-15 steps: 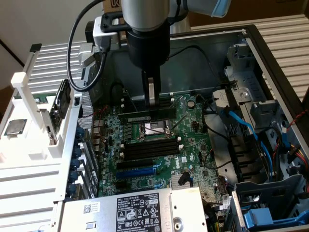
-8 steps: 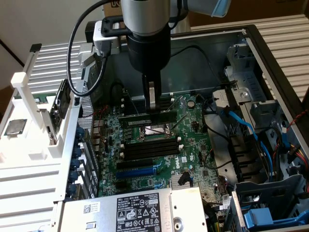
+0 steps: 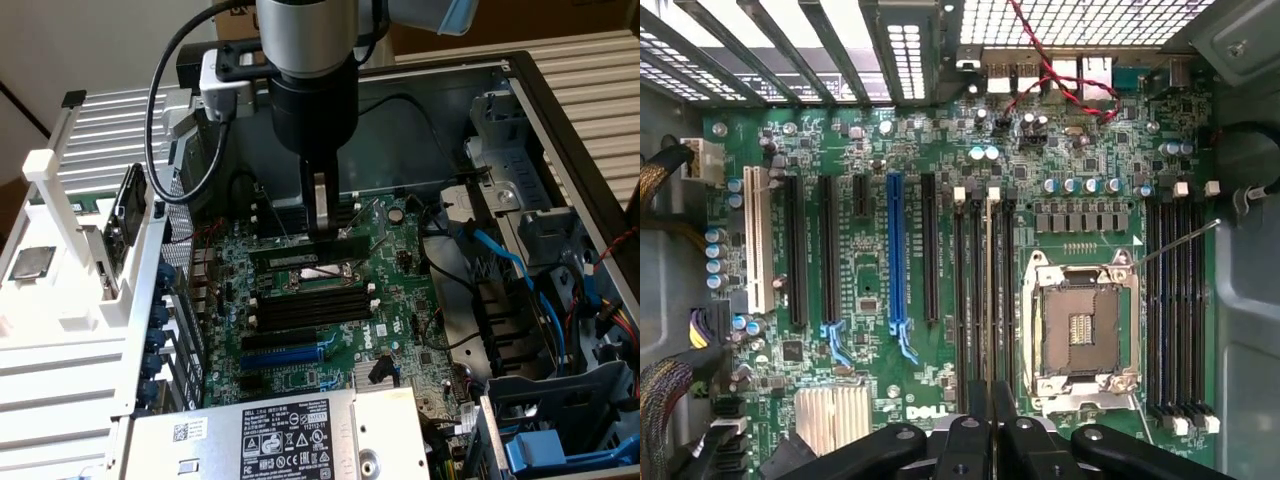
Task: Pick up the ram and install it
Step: 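Insert the ram into the slot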
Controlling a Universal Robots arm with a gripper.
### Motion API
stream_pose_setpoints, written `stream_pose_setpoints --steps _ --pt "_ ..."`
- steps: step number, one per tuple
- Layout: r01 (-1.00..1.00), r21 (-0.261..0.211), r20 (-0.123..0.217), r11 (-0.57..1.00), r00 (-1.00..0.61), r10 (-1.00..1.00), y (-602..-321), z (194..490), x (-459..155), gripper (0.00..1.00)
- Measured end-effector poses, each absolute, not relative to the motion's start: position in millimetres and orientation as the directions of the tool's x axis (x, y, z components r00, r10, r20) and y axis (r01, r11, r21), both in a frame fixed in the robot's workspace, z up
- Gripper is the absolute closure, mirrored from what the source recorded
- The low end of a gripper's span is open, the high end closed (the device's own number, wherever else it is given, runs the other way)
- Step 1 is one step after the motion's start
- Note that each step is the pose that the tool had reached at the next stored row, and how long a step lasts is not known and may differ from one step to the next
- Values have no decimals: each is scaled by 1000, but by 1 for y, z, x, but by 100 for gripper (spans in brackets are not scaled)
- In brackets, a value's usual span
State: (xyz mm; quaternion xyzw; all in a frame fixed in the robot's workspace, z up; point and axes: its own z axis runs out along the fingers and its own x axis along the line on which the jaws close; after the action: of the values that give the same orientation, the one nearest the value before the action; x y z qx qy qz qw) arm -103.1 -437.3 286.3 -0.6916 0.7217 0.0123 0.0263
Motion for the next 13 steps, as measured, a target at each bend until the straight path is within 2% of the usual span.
stream_pose_setpoints --steps 13 --pt "-999 -19 -55 42 -41 -998 -437 266 -103 88"
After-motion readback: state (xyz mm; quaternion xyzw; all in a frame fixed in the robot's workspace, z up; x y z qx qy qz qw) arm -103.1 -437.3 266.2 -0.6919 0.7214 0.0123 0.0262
